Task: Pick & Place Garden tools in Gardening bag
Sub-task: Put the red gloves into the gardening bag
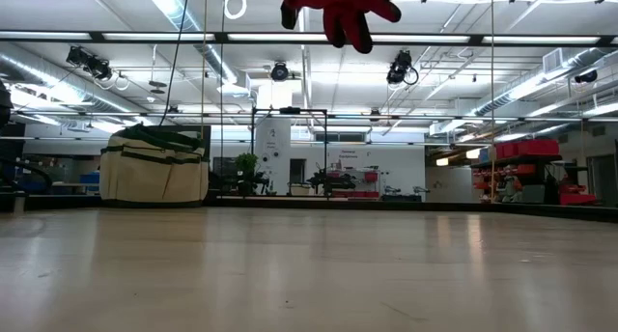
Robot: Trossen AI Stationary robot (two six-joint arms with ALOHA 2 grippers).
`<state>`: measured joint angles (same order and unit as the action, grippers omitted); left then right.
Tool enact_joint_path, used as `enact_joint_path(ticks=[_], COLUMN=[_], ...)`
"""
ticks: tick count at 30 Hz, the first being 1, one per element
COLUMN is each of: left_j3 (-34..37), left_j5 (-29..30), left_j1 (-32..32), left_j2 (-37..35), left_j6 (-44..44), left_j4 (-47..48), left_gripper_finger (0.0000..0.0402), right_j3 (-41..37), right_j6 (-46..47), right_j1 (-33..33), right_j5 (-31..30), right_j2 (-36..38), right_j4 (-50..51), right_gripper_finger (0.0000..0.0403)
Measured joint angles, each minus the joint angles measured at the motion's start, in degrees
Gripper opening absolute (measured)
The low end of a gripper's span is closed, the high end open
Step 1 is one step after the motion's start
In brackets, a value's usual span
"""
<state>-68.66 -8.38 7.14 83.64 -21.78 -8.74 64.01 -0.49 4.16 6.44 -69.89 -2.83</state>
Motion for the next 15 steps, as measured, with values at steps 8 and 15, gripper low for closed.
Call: enact_joint_path(ticks=[8,15], left_j3=[0.0,0.0], left_j5=[0.0,0.0], left_j1=[0.0,0.0], left_j2=[0.0,0.0], left_j6=[0.0,0.1], left_j4=[0.0,0.0], left_gripper_finger=[0.0143,0.0103], right_j3=[0.0,0.0], right_j6=[0.0,0.0], right_j1=[0.0,0.0], right_j5=[0.0,0.0], right_j2=[0.0,0.0], right_j4=[0.3,0.4], right_gripper_finger=[0.0002,0.0002])
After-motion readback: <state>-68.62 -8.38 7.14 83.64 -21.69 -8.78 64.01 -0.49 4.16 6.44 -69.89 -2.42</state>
